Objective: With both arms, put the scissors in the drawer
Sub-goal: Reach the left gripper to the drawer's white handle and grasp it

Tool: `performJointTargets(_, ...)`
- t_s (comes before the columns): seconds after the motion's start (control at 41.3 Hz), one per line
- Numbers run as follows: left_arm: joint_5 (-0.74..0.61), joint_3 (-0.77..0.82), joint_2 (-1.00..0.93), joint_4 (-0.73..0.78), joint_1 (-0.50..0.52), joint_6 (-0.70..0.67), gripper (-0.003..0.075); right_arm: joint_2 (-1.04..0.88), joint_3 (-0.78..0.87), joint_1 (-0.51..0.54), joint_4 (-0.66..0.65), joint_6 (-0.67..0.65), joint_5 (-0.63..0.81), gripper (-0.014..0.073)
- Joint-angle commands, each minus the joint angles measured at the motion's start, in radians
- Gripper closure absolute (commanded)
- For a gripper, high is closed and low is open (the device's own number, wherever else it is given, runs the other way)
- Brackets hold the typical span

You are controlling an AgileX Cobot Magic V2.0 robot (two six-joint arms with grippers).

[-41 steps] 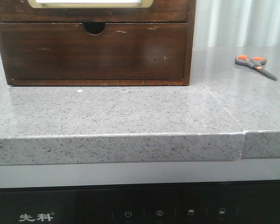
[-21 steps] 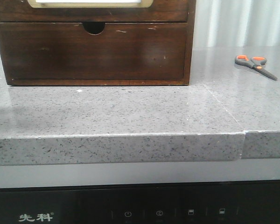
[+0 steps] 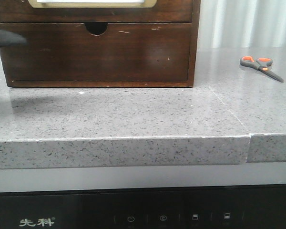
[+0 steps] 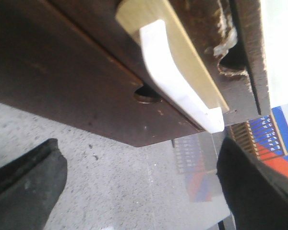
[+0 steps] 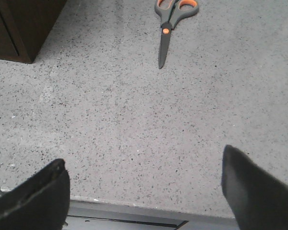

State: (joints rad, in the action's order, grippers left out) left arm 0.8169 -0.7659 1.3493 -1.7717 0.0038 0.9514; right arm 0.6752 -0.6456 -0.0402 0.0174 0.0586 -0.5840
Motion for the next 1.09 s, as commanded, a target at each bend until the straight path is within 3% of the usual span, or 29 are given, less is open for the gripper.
performJointTargets(0.0,0.063,-0.071,0.011,-0.089,-0.005,-0.033,0.0103,0.005,-0.028,0.007,-0.006,-0.001,0.061,-0.0060)
performJointTargets(0.484,0.100,-0.240,0.150,-0.089,-0.005,-0.139,0.0111,0.005,-0.028,0.007,-0.006,-0.001,0.055,-0.0060)
performJointTargets(0.75,0.104,-0.264,0.193,-0.089,-0.007,-0.163,0.0349,0.005,-0.028,0.007,-0.006,-0.001,0.042,-0.0060)
performJointTargets(1.065,0.128,-0.264,0.203,-0.089,-0.007,-0.163,0.0538,0.005,-0.028,0.007,-0.006,-0.001,0.019,-0.0060)
